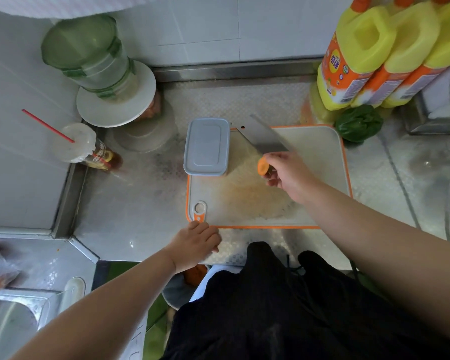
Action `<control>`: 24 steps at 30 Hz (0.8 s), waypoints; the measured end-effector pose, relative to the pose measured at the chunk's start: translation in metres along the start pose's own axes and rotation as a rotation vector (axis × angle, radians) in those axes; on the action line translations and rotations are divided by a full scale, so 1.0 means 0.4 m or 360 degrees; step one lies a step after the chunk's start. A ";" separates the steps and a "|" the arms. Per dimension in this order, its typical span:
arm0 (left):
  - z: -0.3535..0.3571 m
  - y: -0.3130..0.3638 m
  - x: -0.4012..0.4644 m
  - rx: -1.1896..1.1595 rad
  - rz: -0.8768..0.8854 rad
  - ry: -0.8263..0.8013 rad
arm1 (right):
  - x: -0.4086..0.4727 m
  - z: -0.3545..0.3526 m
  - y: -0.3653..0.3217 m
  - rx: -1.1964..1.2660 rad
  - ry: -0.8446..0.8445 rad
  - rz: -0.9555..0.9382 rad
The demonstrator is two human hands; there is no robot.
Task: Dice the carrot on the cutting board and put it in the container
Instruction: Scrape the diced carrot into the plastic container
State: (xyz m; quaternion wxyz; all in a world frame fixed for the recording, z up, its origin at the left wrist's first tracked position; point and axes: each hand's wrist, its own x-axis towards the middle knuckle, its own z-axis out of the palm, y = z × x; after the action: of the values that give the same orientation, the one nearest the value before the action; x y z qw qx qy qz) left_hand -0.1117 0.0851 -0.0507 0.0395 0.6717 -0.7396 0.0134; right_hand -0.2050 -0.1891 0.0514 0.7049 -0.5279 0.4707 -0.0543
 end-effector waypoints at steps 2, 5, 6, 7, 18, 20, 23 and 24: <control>0.002 0.003 -0.009 0.0029 -0.0149 0.0098 | -0.029 0.040 -0.008 0.0027 -0.0175 0.0104; 0.007 0.010 -0.019 0.0038 -0.0326 0.0112 | -0.048 0.086 -0.014 -0.0056 -0.0339 0.0187; 0.009 0.014 -0.025 0.0004 -0.0364 0.0098 | -0.049 0.098 -0.011 -0.0106 -0.0364 0.0191; 0.010 0.018 -0.030 -0.0033 -0.0384 0.0089 | -0.049 0.110 -0.010 -0.0151 -0.0379 0.0191; -0.012 0.036 0.008 -0.0265 -0.0589 -0.0127 | -0.057 0.165 0.045 -0.0354 -0.0387 0.0305; -0.014 0.034 0.033 -0.0241 -0.0588 -0.0150 | -0.057 0.163 0.055 -0.0366 -0.0366 0.0318; -0.012 0.033 0.048 -0.0155 -0.0523 -0.0194 | -0.056 0.152 0.064 -0.0368 -0.0349 0.0348; -0.011 0.036 0.047 -0.0149 -0.0520 -0.0223 | -0.056 0.147 0.064 -0.0364 -0.0347 0.0359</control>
State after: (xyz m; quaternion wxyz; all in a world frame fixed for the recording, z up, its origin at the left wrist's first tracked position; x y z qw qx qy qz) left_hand -0.1277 0.0683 -0.0444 0.0207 0.7796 -0.6215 -0.0744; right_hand -0.1857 -0.1241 0.0447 0.6887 -0.5512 0.4508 0.1365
